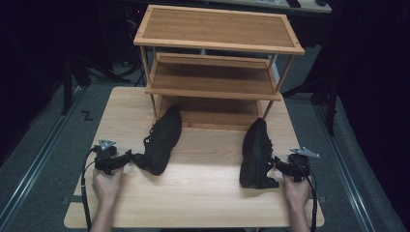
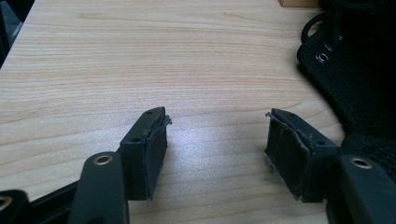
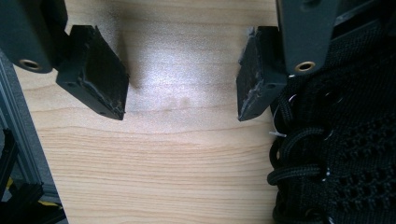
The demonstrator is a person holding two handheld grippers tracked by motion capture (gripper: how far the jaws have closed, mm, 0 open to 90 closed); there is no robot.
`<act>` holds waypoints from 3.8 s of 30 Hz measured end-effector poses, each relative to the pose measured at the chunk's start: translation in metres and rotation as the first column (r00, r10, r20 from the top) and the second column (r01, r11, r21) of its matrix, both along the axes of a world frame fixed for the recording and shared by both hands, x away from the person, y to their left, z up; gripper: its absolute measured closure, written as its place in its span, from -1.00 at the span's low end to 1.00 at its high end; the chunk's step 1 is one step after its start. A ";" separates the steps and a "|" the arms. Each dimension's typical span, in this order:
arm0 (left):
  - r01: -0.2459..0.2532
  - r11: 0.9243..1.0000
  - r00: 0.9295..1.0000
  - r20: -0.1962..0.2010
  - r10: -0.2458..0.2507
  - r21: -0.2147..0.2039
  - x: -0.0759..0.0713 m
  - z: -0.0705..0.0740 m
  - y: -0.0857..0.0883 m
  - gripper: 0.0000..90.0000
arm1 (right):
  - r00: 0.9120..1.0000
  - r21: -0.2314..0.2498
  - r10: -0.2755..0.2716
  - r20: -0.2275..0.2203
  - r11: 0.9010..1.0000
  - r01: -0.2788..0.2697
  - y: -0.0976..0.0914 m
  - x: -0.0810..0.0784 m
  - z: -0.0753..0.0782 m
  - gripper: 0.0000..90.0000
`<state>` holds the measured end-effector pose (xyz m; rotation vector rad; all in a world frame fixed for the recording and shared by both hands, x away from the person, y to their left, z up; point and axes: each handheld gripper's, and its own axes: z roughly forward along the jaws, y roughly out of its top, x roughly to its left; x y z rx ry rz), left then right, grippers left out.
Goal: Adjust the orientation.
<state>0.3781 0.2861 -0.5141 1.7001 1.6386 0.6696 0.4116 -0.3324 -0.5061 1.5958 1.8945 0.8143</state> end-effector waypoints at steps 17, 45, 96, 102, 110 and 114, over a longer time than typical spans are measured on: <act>0.002 1.000 1.000 0.002 -0.002 -0.015 0.001 0.000 0.001 -0.17 | 1.000 -0.002 0.011 0.003 1.000 -0.011 0.000 0.000 0.000 -0.24; 0.054 0.997 0.998 0.035 -0.052 -0.062 0.000 0.024 0.003 -0.06 | 1.000 -0.001 0.009 0.003 1.000 -0.009 0.000 -0.001 0.000 -0.24; 0.346 0.937 0.938 -0.003 -0.346 -0.048 0.035 0.034 -0.067 -0.15 | 1.000 -0.003 0.017 0.003 1.000 -0.017 0.000 -0.001 0.000 -0.25; 0.345 0.937 0.938 0.002 -0.346 -0.059 0.035 0.035 -0.068 -0.15 | 1.000 -0.002 0.017 0.003 1.000 -0.017 0.000 -0.001 0.000 -0.25; 0.352 0.934 0.936 0.015 -0.352 -0.059 0.034 0.037 -0.073 -0.15 | 1.000 -0.002 0.018 0.003 1.000 -0.018 0.000 -0.001 0.000 -0.25; 0.355 0.933 0.935 0.022 -0.354 -0.054 0.034 0.038 -0.076 -0.14 | 1.000 -0.002 0.018 0.003 1.000 -0.018 0.000 -0.001 0.000 -0.25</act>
